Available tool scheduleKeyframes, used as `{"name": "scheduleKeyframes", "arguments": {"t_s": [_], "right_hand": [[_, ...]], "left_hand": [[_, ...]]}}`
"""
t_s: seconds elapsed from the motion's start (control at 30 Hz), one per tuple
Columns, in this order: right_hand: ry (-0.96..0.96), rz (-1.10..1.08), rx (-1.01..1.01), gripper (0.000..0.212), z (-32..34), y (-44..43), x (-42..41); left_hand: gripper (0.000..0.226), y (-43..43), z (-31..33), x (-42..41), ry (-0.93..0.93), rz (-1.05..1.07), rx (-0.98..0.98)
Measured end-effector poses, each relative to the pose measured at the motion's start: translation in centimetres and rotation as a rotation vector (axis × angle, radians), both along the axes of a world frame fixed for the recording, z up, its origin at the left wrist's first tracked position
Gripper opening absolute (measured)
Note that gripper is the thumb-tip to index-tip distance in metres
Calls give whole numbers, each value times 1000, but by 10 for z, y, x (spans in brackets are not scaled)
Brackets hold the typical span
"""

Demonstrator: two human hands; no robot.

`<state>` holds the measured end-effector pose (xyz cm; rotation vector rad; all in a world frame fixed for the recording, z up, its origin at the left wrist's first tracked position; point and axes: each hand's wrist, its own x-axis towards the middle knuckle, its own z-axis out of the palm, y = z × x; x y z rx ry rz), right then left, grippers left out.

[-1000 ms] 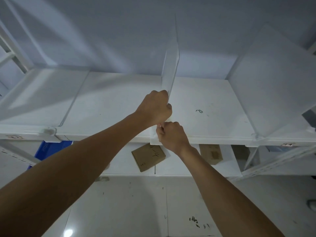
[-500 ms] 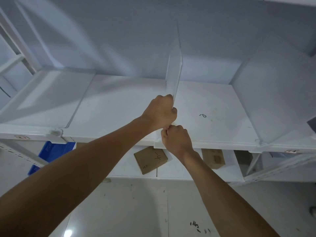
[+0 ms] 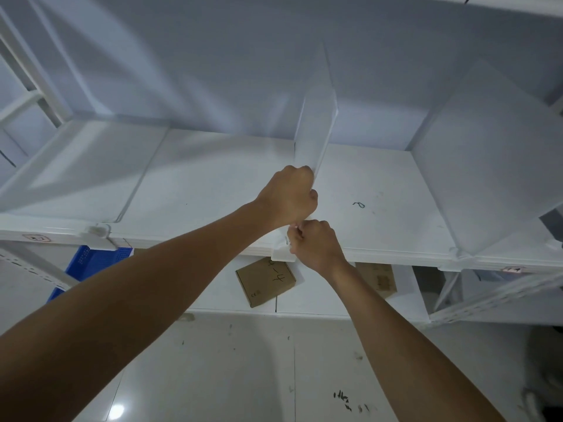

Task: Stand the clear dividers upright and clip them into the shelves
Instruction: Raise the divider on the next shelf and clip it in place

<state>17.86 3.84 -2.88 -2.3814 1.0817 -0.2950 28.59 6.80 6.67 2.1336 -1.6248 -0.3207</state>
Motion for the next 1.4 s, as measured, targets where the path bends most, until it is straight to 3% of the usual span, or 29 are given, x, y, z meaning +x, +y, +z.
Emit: {"name": "scheduleKeyframes", "arguments": {"t_s": [0.1, 0.27, 0.53, 0.67, 0.83, 1.0, 1.4], "right_hand": [[14, 4, 7, 41, -3, -2, -2], [64, 47, 45, 57, 14, -6, 2], [90, 53, 195, 44, 34, -11, 11], [96, 42, 229, 44, 32, -9, 14], [115, 56, 199, 53, 28, -11, 11], [255, 145, 83, 50, 31, -5, 10], [109, 88, 164, 38, 25, -6, 4]], "left_hand": [[14, 1, -6, 1, -17, 5, -12], [15, 3, -1, 2, -31, 8, -6], [33, 4, -4, 9, -4, 35, -16], [29, 7, -6, 10, 20, 51, -24], [28, 7, -4, 2, 28, 41, -35], [33, 9, -6, 0, 29, 75, -28], [38, 2, -15, -4, 22, 88, -55]]}}
